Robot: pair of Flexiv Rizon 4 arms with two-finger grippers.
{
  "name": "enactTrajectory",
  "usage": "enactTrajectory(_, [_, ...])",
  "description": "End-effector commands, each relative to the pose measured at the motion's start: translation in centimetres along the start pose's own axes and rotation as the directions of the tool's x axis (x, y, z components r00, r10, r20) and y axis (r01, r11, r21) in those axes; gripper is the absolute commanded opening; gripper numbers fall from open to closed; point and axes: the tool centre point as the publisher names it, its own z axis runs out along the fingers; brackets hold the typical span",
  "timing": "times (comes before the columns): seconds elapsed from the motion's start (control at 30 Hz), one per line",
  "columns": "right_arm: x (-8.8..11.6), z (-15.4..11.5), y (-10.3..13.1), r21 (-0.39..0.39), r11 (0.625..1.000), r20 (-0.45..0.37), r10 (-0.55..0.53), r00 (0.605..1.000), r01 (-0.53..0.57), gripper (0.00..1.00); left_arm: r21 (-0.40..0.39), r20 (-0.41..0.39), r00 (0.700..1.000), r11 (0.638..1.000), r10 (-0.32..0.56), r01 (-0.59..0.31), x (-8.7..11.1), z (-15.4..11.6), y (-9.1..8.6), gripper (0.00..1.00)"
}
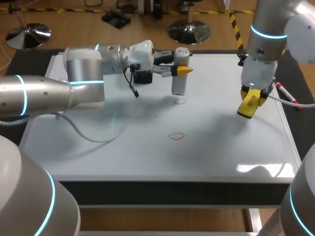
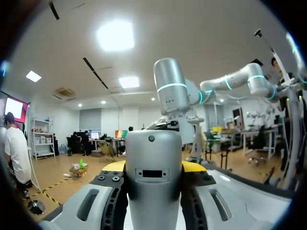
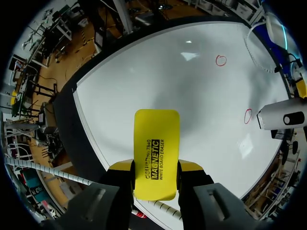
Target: Pick up the inspection probe, press it on each red-marked spot on the whiteboard one by one, put down the probe, pick up the eraser, and wipe off all the red marks.
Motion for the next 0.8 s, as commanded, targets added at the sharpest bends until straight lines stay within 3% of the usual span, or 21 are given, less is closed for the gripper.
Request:
enactTrajectory(0.03, [0.0,-0.1,-0.1,0.001,1.000,-0.002,-0.002,1.000,0.002,0.00,-0.002,-0.052,0.999,1.000,-0.007,0.007,-1.8,-0.1,-0.7,0.00])
enactTrajectory(0.4, [0.0,-0.1,-0.1,0.001,1.000,-0.002,-0.002,1.000,0.002,0.00,0.036,-0.106,0.994,0.999,0.020,-0.016,-6.6,0.3,-3.1,0.00])
enactTrajectory(0.8, [0.0,-0.1,-0.1,0.001,1.000,-0.002,-0.002,1.000,0.002,0.00,0.042,-0.140,0.990,0.999,0.020,-0.014,-10.5,0.0,-3.7,0.00])
